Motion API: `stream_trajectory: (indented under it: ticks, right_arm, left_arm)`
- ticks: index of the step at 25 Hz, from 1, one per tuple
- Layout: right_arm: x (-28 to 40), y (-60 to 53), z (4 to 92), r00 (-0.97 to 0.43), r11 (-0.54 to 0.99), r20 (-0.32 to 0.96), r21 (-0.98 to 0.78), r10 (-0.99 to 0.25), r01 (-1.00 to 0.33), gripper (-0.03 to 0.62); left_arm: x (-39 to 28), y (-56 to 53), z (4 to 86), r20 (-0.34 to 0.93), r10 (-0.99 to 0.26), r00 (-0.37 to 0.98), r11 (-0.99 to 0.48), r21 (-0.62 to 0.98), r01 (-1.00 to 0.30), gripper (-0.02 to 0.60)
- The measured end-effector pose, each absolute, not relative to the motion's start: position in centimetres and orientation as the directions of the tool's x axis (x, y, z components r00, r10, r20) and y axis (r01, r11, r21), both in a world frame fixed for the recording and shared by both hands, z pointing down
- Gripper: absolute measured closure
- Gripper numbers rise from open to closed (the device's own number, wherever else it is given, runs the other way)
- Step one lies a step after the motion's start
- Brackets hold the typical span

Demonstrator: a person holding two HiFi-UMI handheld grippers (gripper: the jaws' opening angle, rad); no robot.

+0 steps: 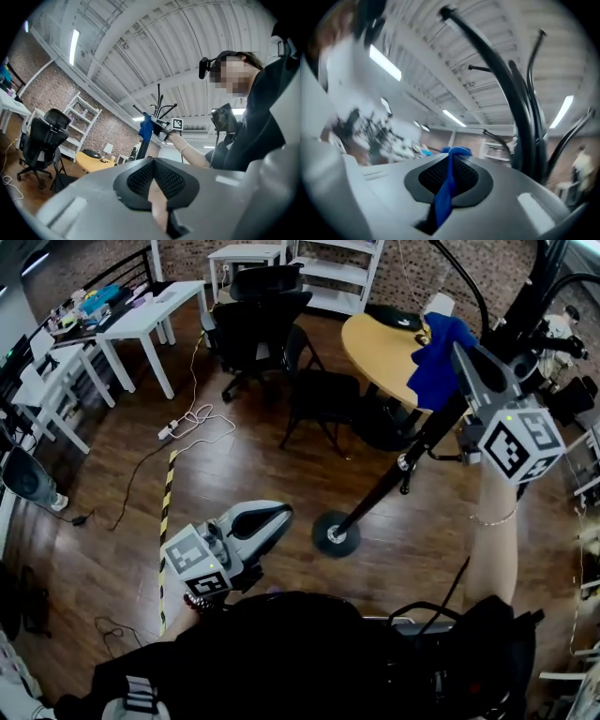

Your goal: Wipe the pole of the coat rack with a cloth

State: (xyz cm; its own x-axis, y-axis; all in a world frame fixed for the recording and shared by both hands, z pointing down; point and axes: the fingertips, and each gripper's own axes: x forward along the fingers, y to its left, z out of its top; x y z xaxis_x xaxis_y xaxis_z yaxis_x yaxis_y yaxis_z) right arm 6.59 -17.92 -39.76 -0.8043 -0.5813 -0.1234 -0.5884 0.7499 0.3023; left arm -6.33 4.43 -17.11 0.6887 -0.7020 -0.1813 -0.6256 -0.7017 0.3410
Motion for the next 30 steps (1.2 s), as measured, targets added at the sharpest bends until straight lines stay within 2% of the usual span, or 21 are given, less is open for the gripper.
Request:
stream_trajectory:
  ticks: [2, 3, 4, 6, 9, 11, 13, 15, 17, 19, 21, 30]
  right_arm:
    - [5.9, -14.9, -42.5, -0.869, 0.877, -0.284, 0.147, -0.405, -0.457, 0.576]
    - [6.6, -13.7, -43.9, -0.851, 0.891, -0.374, 0.119, -0.369, -0.438, 0.576]
    - [7.9, -12.5, -44.8, -0.82, 0.885, -0.446, 0.117, -0.359, -0.451, 0.576]
    - [11.2, -10.4, -44.8, -0.763, 0.823, -0.513, 0.173, -0.394, -0.541, 0.576]
    - [15.4, -10.2, -41.1, -0.692, 0.594, -0.48, 0.366, -0.539, -0.716, 0.576]
    - [16.3, -12.0, -38.8, -0.658, 0.434, -0.439, 0.509, -0.612, -0.744, 0.576]
    - [15.2, -14.0, -37.9, -0.65, 0.302, -0.413, 0.643, -0.638, -0.704, 0.576]
    - [13.5, -16.1, -36.7, -0.638, 0.171, -0.35, 0.774, -0.686, -0.609, 0.576]
    - [13.5, -18.5, -35.1, -0.577, 0.095, -0.3, 0.827, -0.76, -0.554, 0.576]
    - [15.2, -20.3, -34.5, -0.519, 0.134, -0.346, 0.719, -0.782, -0.682, 0.576]
    - [17.5, -21.9, -33.4, -0.486, 0.205, -0.334, 0.615, -0.807, -0.762, 0.576]
    - [16.4, -21.0, -24.4, -0.668, 0.461, -0.195, 0.585, -0.718, -0.667, 0.576]
  left_arm:
    - [-5.9, 4.0, -17.1, -0.204, -0.681, 0.704, -0.723, 0.344, -0.6, 0.588]
    - [-5.7, 3.9, -17.1, -0.208, -0.671, 0.712, -0.731, 0.346, -0.588, 0.588]
    - [-5.5, 3.7, -17.1, -0.207, -0.663, 0.72, -0.737, 0.349, -0.578, 0.588]
    - [-5.0, 3.6, -16.7, -0.2, -0.651, 0.732, -0.744, 0.357, -0.565, 0.588]
    - [-4.8, 3.0, -16.0, -0.187, -0.644, 0.742, -0.747, 0.361, -0.558, 0.588]
    - [-4.9, 2.5, -15.6, -0.174, -0.641, 0.747, -0.747, 0.364, -0.556, 0.588]
    - [-4.7, 2.2, -15.7, -0.169, -0.64, 0.75, -0.748, 0.363, -0.556, 0.588]
    - [-4.4, 2.1, -16.1, -0.171, -0.64, 0.749, -0.749, 0.357, -0.558, 0.588]
    - [-4.2, 2.0, -16.5, -0.181, -0.646, 0.742, -0.746, 0.355, -0.563, 0.588]
    - [-4.3, 1.9, -16.6, -0.188, -0.654, 0.732, -0.74, 0.358, -0.569, 0.588]
    - [-4.4, 1.7, -16.5, -0.187, -0.657, 0.73, -0.737, 0.363, -0.57, 0.588]
    - [-4.1, 0.3, -16.1, -0.174, -0.662, 0.729, -0.73, 0.37, -0.574, 0.588]
